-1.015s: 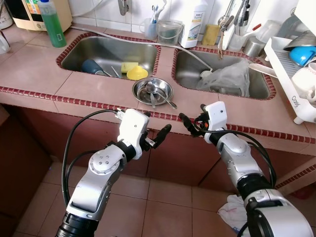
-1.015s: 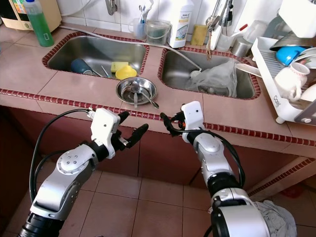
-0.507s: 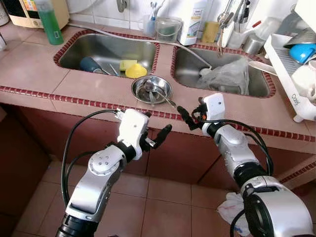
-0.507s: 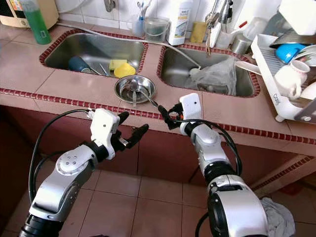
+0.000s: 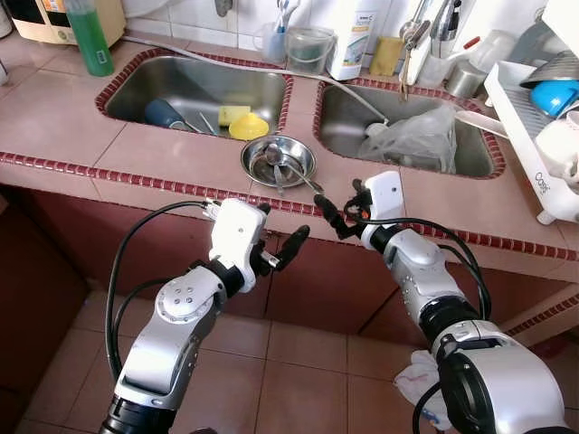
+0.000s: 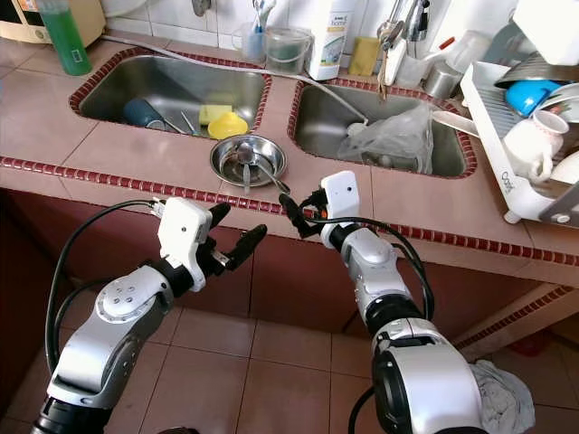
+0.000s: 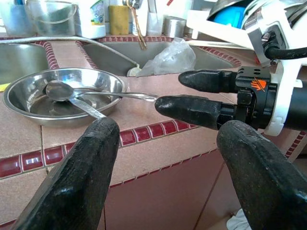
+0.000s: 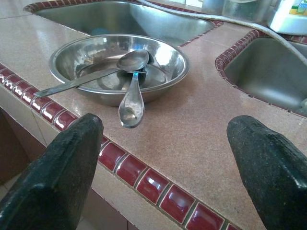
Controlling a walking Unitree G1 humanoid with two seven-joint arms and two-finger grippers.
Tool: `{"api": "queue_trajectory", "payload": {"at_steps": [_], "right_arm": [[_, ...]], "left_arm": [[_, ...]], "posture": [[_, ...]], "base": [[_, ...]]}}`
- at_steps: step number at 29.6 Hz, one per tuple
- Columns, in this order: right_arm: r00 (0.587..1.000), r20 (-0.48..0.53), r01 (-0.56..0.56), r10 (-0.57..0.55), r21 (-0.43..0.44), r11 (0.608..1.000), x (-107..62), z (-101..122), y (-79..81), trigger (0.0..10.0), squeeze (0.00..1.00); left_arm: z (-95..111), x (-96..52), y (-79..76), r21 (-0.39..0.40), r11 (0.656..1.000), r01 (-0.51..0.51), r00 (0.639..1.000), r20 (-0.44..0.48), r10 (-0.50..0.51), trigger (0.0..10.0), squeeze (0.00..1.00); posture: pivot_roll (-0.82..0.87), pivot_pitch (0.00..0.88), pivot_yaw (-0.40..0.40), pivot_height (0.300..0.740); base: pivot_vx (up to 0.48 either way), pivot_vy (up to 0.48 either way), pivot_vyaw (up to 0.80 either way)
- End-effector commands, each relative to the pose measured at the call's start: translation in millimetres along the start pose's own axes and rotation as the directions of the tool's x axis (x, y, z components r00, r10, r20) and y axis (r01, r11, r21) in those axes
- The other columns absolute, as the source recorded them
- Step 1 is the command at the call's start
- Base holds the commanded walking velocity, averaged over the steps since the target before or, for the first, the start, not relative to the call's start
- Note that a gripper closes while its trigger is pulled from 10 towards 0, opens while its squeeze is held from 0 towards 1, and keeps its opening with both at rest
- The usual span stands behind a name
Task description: Kitchen organization
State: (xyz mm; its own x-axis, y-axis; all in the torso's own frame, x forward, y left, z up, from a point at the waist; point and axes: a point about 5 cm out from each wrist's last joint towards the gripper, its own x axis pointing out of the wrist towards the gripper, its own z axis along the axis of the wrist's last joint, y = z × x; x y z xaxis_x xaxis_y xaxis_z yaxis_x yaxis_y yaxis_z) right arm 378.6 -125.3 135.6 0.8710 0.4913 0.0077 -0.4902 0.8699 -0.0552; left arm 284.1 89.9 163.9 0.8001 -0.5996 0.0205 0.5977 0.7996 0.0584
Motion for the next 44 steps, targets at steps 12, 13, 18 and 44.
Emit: {"api": "queue_trajectory", "payload": {"at_steps": [12,13,18,44], "right_arm": [[0.998,0.02,-0.051,0.051,0.011,0.999,7.5,9.3,4.5,10.0,0.0],[0.998,0.021,-0.054,0.054,0.011,0.998,7.4,9.3,4.7,10.0,0.0],[0.998,0.014,-0.055,0.055,0.011,0.998,8.3,10.5,3.8,10.0,0.0],[0.988,0.144,-0.053,0.055,-0.014,0.998,20.1,52.2,-5.5,9.5,0.0]], "left_arm": [[14.2,-2.9,-4.9,0.015,0.999,-0.029,0.998,0.051,0.028,10.0,0.0],[15.5,-3.2,-6.4,0.015,0.999,-0.03,0.998,0.055,0.029,10.0,0.0],[19.7,-2.5,-7.7,0.013,0.999,-0.044,0.997,0.065,0.043,10.0,0.0],[17.3,-13.9,-12.5,-0.013,0.996,-0.087,0.995,0.037,0.088,10.0,0.0]], "posture": [[0.23,0.217,-0.177,0.74],[0.24,0.218,-0.18,0.74],[0.25,0.254,-0.195,0.74],[0.27,0.288,-0.208,0.74]], "base": [[0.0,0.0,0.0],[0.0,0.0,0.0],[0.0,0.0,0.0],[0.0,0.0,0.0]]}}
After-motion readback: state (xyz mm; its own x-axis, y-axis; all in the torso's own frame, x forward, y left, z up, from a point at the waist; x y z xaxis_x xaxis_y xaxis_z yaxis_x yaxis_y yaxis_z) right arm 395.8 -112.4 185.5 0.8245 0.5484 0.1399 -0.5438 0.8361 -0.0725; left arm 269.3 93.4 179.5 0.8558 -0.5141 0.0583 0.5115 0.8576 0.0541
